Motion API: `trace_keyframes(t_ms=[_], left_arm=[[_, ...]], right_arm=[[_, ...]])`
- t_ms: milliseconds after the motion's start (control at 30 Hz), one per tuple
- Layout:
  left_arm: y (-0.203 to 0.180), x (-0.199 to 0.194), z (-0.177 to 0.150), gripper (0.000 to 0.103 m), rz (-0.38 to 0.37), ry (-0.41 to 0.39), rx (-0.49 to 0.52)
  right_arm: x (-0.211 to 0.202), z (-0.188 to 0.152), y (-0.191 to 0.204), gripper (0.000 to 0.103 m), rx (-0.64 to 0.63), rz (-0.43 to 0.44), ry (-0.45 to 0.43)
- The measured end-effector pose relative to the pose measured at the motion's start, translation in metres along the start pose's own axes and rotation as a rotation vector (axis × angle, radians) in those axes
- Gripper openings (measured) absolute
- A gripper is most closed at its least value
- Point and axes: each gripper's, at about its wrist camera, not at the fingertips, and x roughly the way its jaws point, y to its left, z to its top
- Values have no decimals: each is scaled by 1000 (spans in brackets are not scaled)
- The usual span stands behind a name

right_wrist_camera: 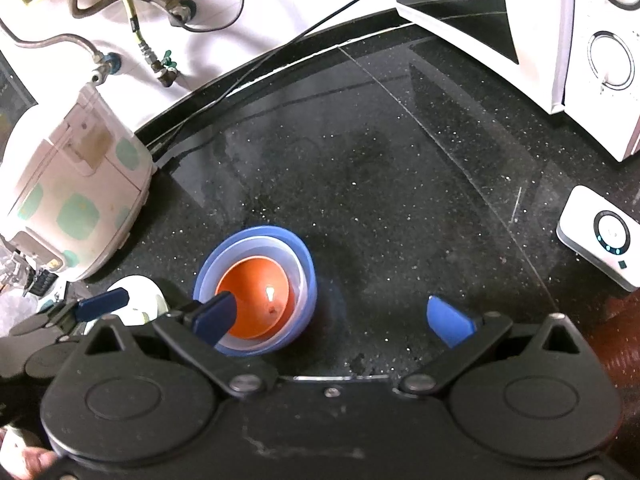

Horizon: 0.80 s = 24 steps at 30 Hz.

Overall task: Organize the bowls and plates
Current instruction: 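Move the right gripper to the blue bowl's rim and close on it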

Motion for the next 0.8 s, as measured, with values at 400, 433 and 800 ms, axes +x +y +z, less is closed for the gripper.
trace_keyframes(t_ms=[400, 433, 800], left_arm=[[-8, 19, 2, 103, -29, 20, -4], [-9, 20, 3, 103, -31, 24, -4], [-8, 36, 3, 79, -75, 64, -42]], right_arm=[[17, 13, -13, 84, 74, 32, 48], [19, 14, -12, 83, 69, 40, 51], [44, 20, 6, 51, 26, 98, 102]])
